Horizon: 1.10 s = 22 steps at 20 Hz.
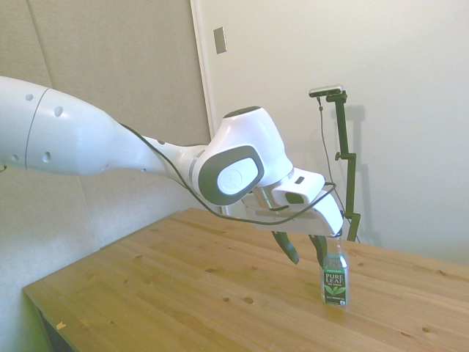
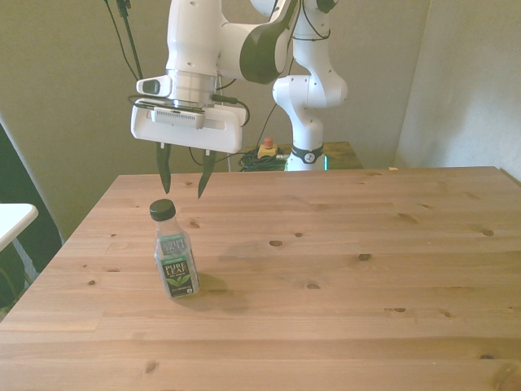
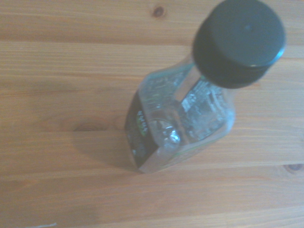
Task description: Knock down the bottle
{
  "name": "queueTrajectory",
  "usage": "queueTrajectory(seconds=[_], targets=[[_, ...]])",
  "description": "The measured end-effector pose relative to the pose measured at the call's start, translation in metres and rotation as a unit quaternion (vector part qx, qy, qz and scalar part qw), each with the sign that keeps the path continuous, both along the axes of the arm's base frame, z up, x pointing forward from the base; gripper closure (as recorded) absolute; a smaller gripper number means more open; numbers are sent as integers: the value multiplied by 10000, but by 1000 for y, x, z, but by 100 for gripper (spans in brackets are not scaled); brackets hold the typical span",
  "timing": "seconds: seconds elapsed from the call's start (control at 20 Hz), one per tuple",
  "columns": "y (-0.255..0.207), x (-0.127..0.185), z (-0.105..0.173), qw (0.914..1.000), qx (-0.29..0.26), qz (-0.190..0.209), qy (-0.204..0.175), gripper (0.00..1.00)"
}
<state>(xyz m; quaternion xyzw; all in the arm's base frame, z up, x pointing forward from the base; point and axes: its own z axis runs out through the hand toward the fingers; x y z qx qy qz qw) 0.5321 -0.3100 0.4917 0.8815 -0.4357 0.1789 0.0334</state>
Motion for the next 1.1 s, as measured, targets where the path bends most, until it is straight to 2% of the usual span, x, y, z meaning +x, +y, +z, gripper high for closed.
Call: queueTrajectory(seconds=[0.45,0.7,1.1], targets=[[-22,32,-9,9998,-8,-182,-87,100],[-25,43,-3,9991,10,-360,-214,100],[-3,76,9,9963,163,-675,-506,100]])
